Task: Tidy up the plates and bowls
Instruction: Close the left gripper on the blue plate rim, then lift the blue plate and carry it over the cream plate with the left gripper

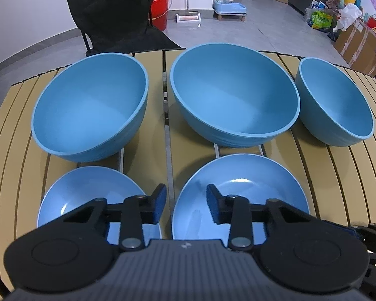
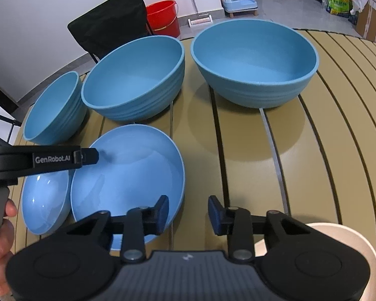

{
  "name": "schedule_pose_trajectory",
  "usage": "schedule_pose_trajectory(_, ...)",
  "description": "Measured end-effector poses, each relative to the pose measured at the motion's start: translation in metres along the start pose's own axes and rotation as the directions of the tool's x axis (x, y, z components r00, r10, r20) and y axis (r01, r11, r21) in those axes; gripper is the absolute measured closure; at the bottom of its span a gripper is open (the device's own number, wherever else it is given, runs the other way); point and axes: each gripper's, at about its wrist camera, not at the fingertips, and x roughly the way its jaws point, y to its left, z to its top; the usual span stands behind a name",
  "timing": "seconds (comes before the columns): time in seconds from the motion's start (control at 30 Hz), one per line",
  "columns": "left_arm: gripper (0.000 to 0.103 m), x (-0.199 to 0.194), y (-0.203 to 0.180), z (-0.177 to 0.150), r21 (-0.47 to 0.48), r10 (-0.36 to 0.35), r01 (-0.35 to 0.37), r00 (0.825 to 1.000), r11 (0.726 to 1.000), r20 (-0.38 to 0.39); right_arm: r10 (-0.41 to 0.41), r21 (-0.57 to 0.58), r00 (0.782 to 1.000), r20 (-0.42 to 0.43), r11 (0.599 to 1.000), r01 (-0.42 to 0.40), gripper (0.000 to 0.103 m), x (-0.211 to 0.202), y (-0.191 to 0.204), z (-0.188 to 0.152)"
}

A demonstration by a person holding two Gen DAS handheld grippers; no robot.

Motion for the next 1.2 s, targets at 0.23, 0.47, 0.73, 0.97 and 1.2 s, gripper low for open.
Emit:
schedule_pose_trajectory(0.23, 0.085, 0.004, -0.003, -0.003, 0.016, 0.009, -0.009, 1.000, 1.000, -0.009, 0.046, 0.037, 0.999, -0.014, 0.998, -0.045, 0.089, 0.007, -0.001, -0.003)
schedule_pose_trajectory(0.47, 0.092, 0.005, -0.003, -0.006, 0.009, 0.028, -0.028, 1.000, 1.000, -0.006, 0.074, 0.074, 0.997, -0.009, 0.995, -0.073, 0.093, 0.010, -0.004, -0.003)
schedule_pose_trajectory(0.73, 0.092, -0.005, -0.004, -0.008, -0.005, 0.024, -0.024, 1.000, 1.000, 0.004, 0.087, 0.094, 0.996, 0.011, 0.992, -0.088, 0.095, 0.000, -0.007, -0.007)
schedule_pose_trajectory(0.97, 0.092, -0.024, -0.008, -0.011, -0.005, 0.019, -0.019, 0.999, 1.000, 0.026, 0.097, 0.113, 0.995, 0.028, 0.989, -0.099, 0.095, -0.016, -0.012, -0.011)
schedule_pose_trajectory(1.2, 0.092, -0.052, -0.013, -0.020, -0.007, 0.017, -0.016, 0.998, 1.000, 0.055, 0.113, 0.117, 0.992, 0.061, 0.986, -0.119, 0.095, -0.041, -0.013, -0.019)
